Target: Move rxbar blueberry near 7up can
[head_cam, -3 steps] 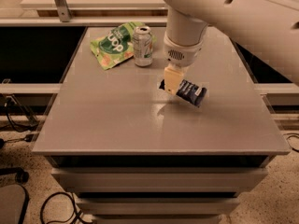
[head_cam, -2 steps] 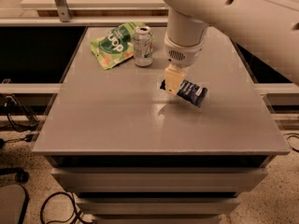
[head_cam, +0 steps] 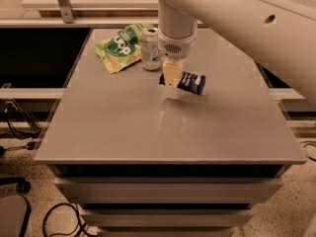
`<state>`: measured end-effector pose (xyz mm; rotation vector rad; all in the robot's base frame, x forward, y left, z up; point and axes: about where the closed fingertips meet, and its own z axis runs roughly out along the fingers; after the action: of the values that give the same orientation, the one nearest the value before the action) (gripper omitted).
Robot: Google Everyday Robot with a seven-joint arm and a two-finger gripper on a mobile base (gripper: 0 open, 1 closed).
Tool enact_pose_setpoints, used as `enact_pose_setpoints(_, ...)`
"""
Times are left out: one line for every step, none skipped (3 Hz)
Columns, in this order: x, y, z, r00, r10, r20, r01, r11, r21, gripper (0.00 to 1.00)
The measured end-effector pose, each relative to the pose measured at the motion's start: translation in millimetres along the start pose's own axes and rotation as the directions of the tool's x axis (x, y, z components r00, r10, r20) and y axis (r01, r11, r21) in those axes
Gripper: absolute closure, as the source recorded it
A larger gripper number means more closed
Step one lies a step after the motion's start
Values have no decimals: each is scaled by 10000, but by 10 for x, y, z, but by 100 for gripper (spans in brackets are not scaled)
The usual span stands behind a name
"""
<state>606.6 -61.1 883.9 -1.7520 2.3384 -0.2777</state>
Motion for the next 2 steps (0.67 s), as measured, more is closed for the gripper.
enact_pose_setpoints(-267,-185,60,9966,-819,99,818,9966,118,100)
enact_pose_setpoints(-407,-364,151,9952,-925,314,925,9957,-6,100)
